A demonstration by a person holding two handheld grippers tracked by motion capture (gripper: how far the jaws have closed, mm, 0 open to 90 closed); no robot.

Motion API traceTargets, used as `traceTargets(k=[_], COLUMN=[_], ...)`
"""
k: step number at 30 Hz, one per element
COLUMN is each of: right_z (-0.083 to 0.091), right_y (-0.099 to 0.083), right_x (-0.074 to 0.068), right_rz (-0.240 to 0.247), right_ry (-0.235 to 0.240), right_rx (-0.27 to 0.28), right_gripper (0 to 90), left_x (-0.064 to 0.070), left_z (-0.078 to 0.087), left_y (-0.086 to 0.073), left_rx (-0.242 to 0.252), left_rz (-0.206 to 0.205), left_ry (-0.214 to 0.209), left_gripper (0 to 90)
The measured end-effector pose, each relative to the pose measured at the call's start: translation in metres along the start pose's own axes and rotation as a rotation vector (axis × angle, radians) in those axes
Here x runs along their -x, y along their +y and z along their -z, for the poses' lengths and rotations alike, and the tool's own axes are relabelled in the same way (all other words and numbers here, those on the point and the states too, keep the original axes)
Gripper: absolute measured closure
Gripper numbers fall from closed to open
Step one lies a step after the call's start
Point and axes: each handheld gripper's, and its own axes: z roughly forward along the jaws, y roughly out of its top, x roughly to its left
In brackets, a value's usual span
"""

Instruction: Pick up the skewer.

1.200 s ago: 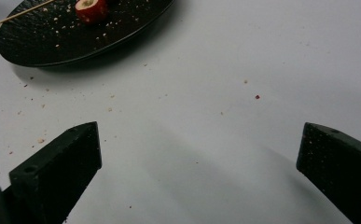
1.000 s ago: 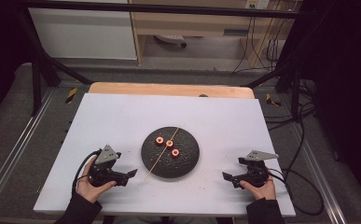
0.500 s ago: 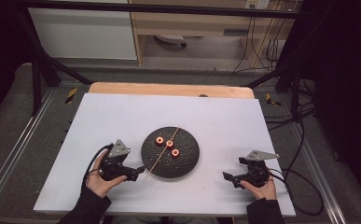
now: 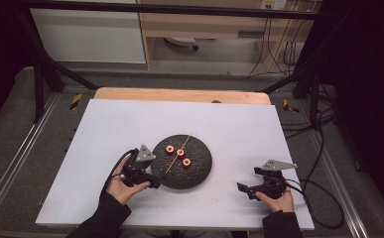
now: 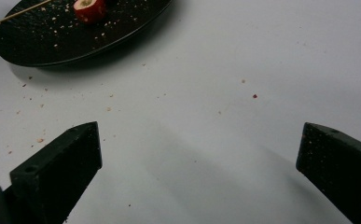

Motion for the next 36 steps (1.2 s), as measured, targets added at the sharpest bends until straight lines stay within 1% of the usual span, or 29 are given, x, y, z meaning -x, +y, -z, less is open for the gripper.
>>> traceTargets(k=[5, 9, 11, 14, 15, 17, 18, 22, 25, 31, 36], right_z=[0.000, 0.000, 0.000, 0.000, 0.000, 0.000, 0.000, 0.000, 0.000, 0.000, 0.000], right_y=[0.000, 0.000, 0.000, 0.000, 0.000, 0.000, 0.000, 0.000, 0.000, 0.000, 0.000], right_x=[0.000, 0.000, 0.000, 0.000, 0.000, 0.000, 0.000, 0.000, 0.000, 0.000, 0.000], right_rz=[0.002, 0.002, 0.001, 0.002, -0.001, 0.001, -0.001, -0.002, -0.001, -0.003, -0.003], right_ry=[-0.001, 0.001, 0.003, 0.002, 0.003, 0.003, 0.005, 0.006, 0.005, 0.007, 0.008], right_rx=[-0.001, -0.005, -0.005, -0.004, -0.007, -0.005, -0.003, -0.001, -0.003, -0.001, -0.003], right_gripper=[0.8, 0.8, 0.8, 0.8, 0.8, 0.8, 0.8, 0.8, 0.8, 0.9, 0.8], left_x=[0.002, 0.003, 0.003, 0.004, 0.005, 0.008, 0.009, 0.013, 0.016, 0.019, 0.021], left_z=[-0.008, -0.014, -0.017, -0.020, -0.021, -0.022, -0.023, -0.025, -0.028, -0.030, -0.031], left_y=[0.004, 0.007, 0.009, 0.011, 0.012, 0.013, 0.014, 0.015, 0.017, 0.019, 0.022], left_rx=[-0.038, -0.059, -0.071, -0.077, -0.080, -0.092, -0.100, -0.108, -0.132, -0.170, -0.186], left_rz=[0.003, 0.012, 0.025, 0.049, 0.051, 0.050, 0.051, 0.062, 0.057, 0.062, 0.062], left_ry=[0.010, 0.010, 0.013, 0.003, 0.008, 0.018, 0.016, 0.021, 0.027, 0.038, 0.050], left_gripper=[21.5, 27.4, 30.9, 38.2, 41.1, 45.2, 47.9, 55.4, 58.4, 67.9, 73.9])
